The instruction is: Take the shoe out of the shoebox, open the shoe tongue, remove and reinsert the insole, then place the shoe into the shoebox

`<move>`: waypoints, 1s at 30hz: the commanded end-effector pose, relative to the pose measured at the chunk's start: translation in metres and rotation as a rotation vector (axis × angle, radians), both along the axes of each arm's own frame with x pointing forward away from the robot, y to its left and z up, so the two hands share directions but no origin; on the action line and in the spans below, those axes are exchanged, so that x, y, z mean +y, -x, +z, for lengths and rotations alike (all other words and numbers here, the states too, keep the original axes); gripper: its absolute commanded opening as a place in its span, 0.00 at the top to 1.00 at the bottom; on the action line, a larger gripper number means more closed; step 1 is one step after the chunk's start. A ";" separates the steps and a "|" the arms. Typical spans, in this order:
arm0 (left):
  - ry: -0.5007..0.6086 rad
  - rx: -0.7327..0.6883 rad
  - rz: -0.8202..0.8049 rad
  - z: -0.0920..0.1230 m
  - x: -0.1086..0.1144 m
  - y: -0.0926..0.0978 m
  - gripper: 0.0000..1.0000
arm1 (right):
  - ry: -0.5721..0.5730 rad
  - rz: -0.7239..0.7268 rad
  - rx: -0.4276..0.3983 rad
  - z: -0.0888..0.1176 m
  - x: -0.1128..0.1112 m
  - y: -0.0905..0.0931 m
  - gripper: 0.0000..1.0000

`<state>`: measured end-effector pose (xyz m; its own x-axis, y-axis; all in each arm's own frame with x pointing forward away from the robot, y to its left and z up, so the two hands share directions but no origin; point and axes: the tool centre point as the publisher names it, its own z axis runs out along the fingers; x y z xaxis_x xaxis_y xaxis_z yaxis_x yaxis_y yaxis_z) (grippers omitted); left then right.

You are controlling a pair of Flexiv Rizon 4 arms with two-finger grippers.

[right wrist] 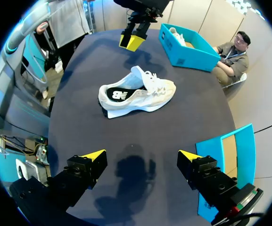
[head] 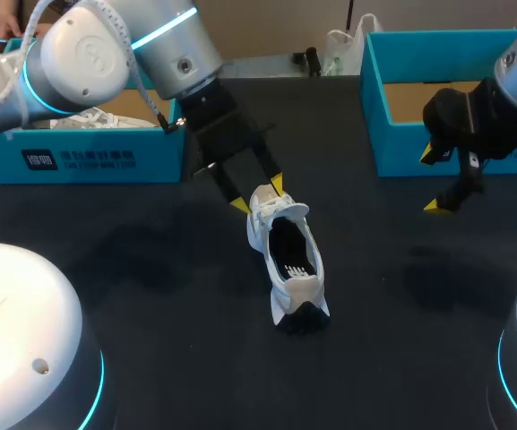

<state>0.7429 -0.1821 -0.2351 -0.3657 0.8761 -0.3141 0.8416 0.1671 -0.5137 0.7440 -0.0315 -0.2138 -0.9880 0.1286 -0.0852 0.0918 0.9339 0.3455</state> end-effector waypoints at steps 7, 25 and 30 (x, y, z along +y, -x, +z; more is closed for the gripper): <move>-0.131 0.034 -0.094 -0.013 -0.029 -0.002 1.00 | 0.000 -0.002 -0.003 -0.001 0.000 0.002 0.00; -0.217 -0.040 -0.149 -0.058 -0.041 0.007 1.00 | 0.000 -0.002 -0.003 -0.001 0.000 0.002 0.00; -0.232 -0.051 -0.143 -0.065 -0.041 0.010 1.00 | 0.000 -0.002 -0.003 -0.001 0.000 0.002 0.00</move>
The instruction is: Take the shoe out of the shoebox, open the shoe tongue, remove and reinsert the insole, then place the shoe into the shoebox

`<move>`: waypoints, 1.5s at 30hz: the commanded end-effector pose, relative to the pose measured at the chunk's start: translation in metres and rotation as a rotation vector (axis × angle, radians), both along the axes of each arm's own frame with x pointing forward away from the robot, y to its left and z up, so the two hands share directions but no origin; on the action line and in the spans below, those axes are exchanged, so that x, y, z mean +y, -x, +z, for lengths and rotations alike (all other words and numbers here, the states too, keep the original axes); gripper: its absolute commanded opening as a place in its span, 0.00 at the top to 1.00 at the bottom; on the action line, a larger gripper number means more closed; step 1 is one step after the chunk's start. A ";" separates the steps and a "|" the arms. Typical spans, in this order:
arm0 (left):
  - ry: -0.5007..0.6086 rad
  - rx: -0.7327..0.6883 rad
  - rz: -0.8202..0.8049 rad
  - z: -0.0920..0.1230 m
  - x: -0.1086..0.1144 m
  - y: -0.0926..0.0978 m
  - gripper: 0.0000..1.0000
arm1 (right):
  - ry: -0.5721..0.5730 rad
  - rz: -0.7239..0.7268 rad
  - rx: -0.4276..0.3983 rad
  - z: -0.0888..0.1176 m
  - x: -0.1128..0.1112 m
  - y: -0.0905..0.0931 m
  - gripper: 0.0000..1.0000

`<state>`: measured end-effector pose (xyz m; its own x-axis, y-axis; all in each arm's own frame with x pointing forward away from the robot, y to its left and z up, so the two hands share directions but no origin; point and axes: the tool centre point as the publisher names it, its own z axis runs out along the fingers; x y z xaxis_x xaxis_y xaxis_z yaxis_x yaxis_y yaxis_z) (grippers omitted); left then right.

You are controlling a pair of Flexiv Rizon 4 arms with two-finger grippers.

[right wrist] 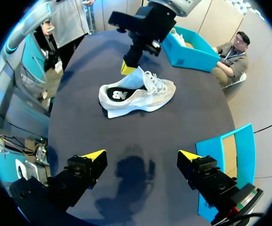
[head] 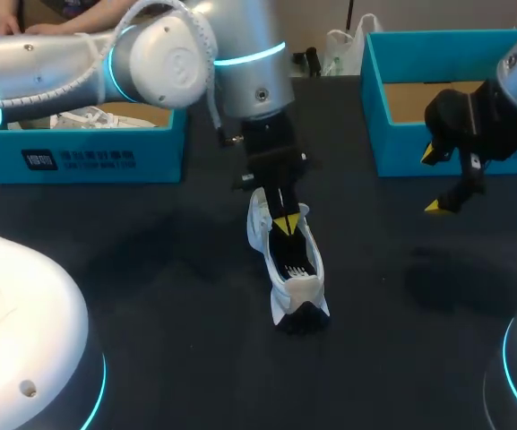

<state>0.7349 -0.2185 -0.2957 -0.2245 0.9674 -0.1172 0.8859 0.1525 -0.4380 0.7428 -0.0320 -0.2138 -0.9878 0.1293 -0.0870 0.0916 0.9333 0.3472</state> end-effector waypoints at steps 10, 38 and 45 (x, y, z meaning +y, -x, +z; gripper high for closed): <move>-0.028 -0.072 -0.025 -0.023 -0.010 0.021 1.00 | 0.002 -0.001 -0.001 -0.001 0.000 0.001 0.00; -0.163 -0.342 0.025 -0.091 -0.013 -0.001 1.00 | 0.002 -0.001 -0.001 -0.001 0.000 0.001 0.00; -0.191 -0.352 0.025 -0.105 -0.014 -0.004 1.00 | 0.002 -0.001 -0.001 -0.001 0.000 0.001 0.00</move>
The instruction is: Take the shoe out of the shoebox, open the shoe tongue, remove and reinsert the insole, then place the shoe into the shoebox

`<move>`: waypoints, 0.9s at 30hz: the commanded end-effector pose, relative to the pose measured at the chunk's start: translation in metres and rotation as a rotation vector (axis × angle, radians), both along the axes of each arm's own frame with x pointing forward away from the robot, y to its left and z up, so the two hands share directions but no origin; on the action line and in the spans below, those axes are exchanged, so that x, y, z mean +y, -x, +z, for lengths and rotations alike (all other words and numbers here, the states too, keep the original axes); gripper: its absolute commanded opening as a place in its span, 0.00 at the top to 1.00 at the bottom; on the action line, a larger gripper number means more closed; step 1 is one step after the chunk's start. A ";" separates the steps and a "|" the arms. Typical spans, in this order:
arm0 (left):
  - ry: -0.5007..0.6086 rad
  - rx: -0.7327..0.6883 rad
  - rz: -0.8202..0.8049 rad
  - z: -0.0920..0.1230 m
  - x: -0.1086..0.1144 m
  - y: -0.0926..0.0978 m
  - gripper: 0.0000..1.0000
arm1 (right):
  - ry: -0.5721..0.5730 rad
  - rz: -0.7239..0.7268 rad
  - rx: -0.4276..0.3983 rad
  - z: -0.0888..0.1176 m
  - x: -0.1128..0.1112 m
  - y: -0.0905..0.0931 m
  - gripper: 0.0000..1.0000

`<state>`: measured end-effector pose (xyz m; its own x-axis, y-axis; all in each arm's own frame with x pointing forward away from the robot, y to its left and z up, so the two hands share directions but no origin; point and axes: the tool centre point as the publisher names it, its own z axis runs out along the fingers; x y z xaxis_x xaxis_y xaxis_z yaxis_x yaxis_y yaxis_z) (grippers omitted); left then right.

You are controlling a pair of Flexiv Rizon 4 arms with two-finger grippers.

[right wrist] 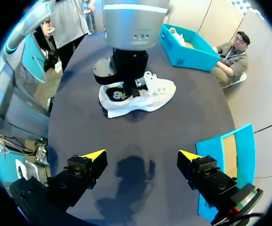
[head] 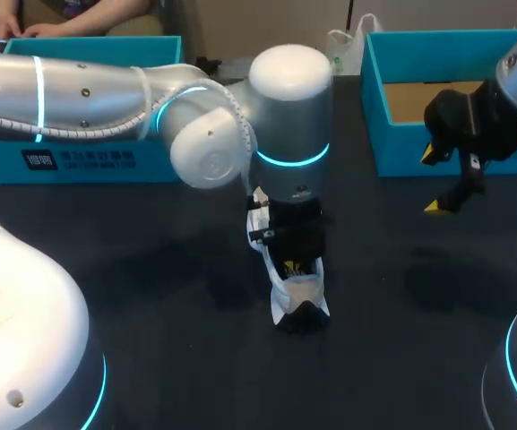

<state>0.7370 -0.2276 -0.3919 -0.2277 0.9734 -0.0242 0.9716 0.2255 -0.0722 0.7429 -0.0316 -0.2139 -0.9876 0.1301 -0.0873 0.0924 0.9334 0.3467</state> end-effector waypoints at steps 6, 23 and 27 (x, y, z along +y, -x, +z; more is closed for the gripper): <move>-0.002 0.006 -0.006 0.003 -0.002 -0.006 1.00 | 0.001 0.000 -0.001 0.000 0.000 0.001 0.00; 0.031 0.157 -0.085 0.006 -0.009 0.020 1.00 | 0.001 0.000 -0.001 0.000 0.000 0.001 0.00; 0.039 0.175 -0.099 -0.002 -0.010 0.025 1.00 | 0.001 0.000 -0.001 0.000 0.000 0.001 0.00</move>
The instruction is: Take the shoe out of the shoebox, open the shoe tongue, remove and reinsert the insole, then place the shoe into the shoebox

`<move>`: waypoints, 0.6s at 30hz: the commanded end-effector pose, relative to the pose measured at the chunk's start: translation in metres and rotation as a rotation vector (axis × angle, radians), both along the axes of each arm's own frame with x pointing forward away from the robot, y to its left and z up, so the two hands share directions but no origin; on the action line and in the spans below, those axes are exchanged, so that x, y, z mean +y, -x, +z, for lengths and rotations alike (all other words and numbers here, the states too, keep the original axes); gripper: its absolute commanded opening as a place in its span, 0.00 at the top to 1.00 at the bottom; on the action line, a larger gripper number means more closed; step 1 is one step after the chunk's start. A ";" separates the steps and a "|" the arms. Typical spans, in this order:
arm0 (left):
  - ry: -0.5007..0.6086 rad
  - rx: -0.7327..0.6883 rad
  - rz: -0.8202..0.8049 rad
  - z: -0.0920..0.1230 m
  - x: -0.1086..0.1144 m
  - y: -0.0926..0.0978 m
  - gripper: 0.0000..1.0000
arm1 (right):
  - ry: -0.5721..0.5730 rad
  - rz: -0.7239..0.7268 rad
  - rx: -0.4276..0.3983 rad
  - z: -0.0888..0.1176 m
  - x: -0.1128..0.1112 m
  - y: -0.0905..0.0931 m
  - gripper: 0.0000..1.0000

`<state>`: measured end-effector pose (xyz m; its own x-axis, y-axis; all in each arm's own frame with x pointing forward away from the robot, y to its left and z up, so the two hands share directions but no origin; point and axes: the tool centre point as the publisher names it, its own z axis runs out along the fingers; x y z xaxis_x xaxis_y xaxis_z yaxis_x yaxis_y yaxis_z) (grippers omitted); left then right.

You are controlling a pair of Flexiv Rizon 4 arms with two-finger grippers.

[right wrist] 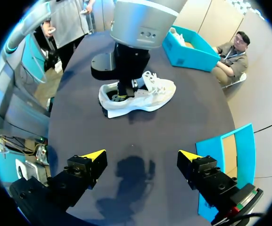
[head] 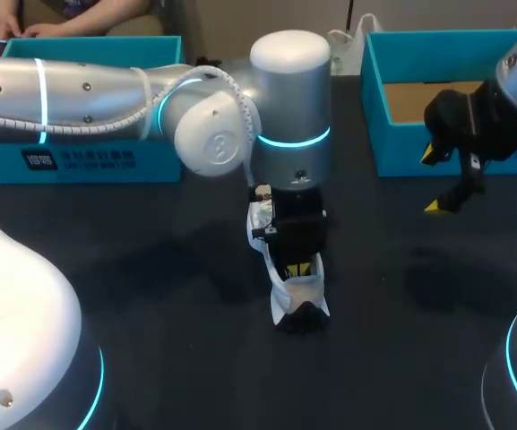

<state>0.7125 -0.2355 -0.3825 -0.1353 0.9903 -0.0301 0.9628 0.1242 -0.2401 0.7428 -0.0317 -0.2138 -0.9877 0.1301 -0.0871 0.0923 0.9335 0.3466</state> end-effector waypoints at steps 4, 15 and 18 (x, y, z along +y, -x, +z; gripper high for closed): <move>-0.001 0.022 -0.002 -0.018 -0.003 0.006 1.00 | 0.001 0.000 -0.001 -0.001 0.000 0.001 0.00; 0.058 0.063 -0.004 0.007 0.000 0.009 1.00 | 0.001 0.000 -0.001 -0.001 0.000 0.001 0.00; 0.074 0.116 -0.016 0.010 -0.001 0.013 1.00 | 0.001 0.000 -0.001 -0.001 0.000 0.001 0.00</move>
